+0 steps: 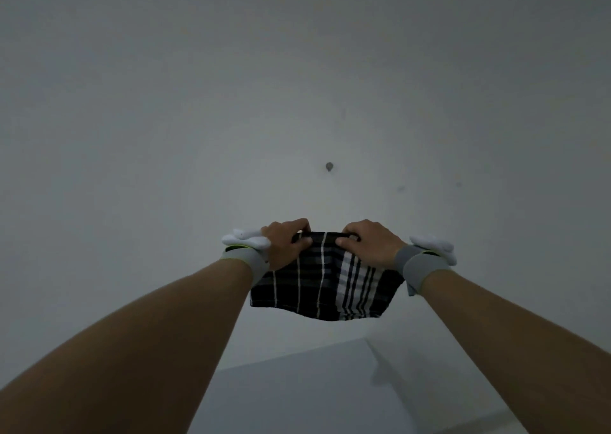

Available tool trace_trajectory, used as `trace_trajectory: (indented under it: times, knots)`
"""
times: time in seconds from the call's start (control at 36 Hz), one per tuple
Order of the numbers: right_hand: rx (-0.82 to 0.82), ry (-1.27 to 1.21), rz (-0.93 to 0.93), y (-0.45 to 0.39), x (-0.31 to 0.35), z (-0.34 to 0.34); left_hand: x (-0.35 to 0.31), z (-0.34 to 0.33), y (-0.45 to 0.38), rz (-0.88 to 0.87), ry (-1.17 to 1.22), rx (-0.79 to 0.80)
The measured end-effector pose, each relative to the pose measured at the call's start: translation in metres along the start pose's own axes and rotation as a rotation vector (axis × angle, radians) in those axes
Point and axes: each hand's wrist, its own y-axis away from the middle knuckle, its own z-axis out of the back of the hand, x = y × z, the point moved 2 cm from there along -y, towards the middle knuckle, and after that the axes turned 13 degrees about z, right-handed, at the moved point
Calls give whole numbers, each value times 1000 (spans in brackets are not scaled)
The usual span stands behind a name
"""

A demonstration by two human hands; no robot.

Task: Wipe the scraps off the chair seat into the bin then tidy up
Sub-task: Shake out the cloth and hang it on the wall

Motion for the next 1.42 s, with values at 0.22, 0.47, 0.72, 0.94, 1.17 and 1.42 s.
trace_trajectory:
  times: [0.22, 0.47, 0.72, 0.94, 1.17, 1.42]
  knots:
    - [-162, -50, -66, -90, -62, 31, -18, 11, -120, -129, -3, -77]
    - [-325, 4, -114, -195, -122, 39, -1, 1, -248, -247, -120, -189]
    - [-618, 76, -42, -274, -160, 47, 12, -2, -310, -326, -80, -547]
    - [-686, -35, 13, -256, -181, 33, 7, -13, -311, -347, -234, -480]
    - [-473, 64, -188, -229, -166, 10, -2, -41, -290, -156, -189, -261]
    - [-29, -17, -285, -162, -149, -1, 8, -45, -226, 37, -211, 11]
